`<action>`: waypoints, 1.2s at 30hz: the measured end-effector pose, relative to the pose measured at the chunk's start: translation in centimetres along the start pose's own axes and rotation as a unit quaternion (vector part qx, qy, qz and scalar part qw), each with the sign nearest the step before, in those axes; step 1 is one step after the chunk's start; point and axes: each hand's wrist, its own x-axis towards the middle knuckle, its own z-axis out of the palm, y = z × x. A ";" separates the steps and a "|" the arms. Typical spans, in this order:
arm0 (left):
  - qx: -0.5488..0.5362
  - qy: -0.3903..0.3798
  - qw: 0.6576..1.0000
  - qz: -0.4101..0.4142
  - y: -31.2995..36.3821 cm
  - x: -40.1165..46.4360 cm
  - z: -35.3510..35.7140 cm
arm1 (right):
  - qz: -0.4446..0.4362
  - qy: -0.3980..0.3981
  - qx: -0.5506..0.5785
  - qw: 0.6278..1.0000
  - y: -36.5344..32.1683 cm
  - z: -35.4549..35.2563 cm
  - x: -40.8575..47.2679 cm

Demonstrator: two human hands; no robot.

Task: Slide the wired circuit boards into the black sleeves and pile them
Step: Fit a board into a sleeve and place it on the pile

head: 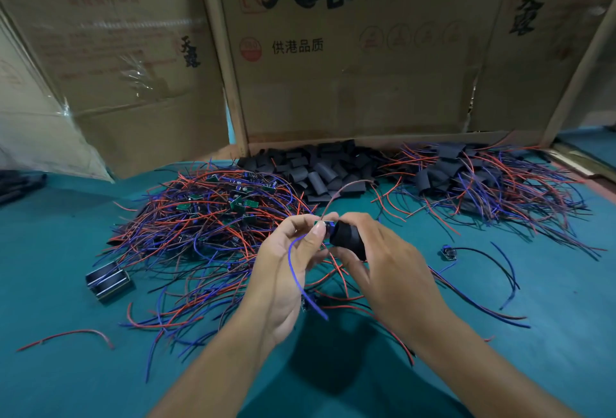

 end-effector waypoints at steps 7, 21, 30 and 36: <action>0.043 0.020 0.998 0.034 -0.7 0.1 -0.5 | 0.000 -0.022 -0.018 1.000 0.5 0.2 0.2; 0.023 0.000 1.000 -0.022 -0.9 0.4 -1.0 | -0.037 -0.062 0.015 0.997 1.1 0.1 0.5; 0.292 -0.047 0.949 0.106 -0.1 0.5 -1.7 | -0.040 -0.071 0.047 0.996 1.9 0.5 0.6; 0.140 -0.026 0.990 0.006 0.0 0.7 -1.9 | -0.061 -0.094 0.081 0.990 2.4 0.0 0.7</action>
